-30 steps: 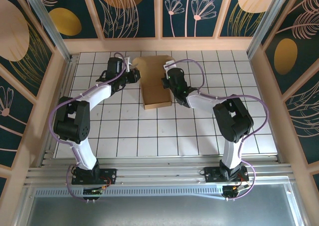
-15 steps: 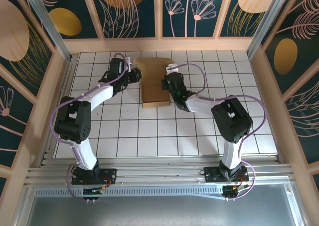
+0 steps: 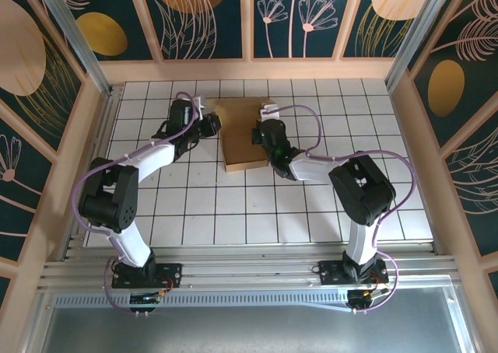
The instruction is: Fold the paper box
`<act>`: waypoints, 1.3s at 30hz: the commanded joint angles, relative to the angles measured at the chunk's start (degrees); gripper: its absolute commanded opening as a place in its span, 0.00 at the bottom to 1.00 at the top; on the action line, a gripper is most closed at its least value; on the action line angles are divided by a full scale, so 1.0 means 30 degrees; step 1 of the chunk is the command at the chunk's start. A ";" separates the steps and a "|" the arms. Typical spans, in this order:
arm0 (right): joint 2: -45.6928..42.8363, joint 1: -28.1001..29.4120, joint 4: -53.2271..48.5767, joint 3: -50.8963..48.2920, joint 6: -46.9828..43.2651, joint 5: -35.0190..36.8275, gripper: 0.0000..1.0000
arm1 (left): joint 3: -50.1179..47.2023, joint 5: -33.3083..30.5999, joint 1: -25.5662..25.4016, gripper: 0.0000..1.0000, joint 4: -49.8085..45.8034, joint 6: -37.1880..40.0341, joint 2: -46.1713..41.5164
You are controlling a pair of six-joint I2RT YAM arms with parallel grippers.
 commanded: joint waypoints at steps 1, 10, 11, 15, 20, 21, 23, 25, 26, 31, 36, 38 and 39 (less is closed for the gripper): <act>0.0319 0.0822 -0.2133 -0.1099 0.0850 -0.1097 0.00 | -0.1019 0.2080 -0.0659 0.13 -0.0855 -0.1843 0.0129; 0.0221 0.1282 -0.1609 -0.2001 0.1321 -0.1073 0.00 | -0.2571 0.1438 -0.1111 0.13 -0.1011 -0.2214 0.0175; 0.0151 0.1311 -0.1558 -0.2163 0.1349 -0.1067 0.00 | -0.2851 0.1469 -0.1193 0.13 -0.0886 -0.2264 0.0121; -0.0214 0.1385 -0.1310 -0.2815 0.1451 -0.0971 0.00 | -0.3451 0.1412 -0.1300 0.13 -0.0809 -0.2359 0.0044; -0.0711 0.1414 -0.1007 -0.3658 0.1576 -0.0854 0.00 | -0.4210 0.1318 -0.1470 0.13 -0.0398 -0.2600 -0.0214; -0.0780 0.1414 -0.0918 -0.3780 0.1601 -0.0884 0.00 | -0.4334 0.1241 -0.1505 0.13 -0.0376 -0.2584 -0.0286; -0.0831 0.1414 -0.0869 -0.4041 0.1594 -0.0918 0.00 | -0.4667 0.1236 -0.1565 0.13 -0.0319 -0.2578 -0.0369; -0.0899 0.1440 -0.0771 -0.4276 0.1600 -0.1007 0.00 | -0.4990 0.1264 -0.1703 0.14 -0.0133 -0.2592 -0.0354; -0.0960 0.1472 -0.0684 -0.4428 0.1589 -0.1056 0.00 | -0.5164 0.1239 -0.1820 0.14 0.0041 -0.2589 -0.0325; -0.1226 0.1531 -0.0445 -0.4984 0.1685 -0.1060 0.00 | -0.6191 0.1032 -0.2354 0.14 0.1250 -0.3238 -0.0129; -0.1967 0.1707 -0.0569 -0.5306 0.1831 -0.1060 0.08 | -0.6862 0.0360 -0.2395 0.14 0.1678 -0.3369 -0.0617; -0.2521 0.1736 -0.0633 -0.5582 0.2036 -0.1033 0.20 | -0.6761 -0.0285 -0.2416 0.18 0.1112 -0.2986 -0.1492; -0.2814 0.1736 -0.0635 -0.5750 0.2213 -0.1004 0.23 | -0.6741 -0.0568 -0.2417 0.22 0.0863 -0.2848 -0.1698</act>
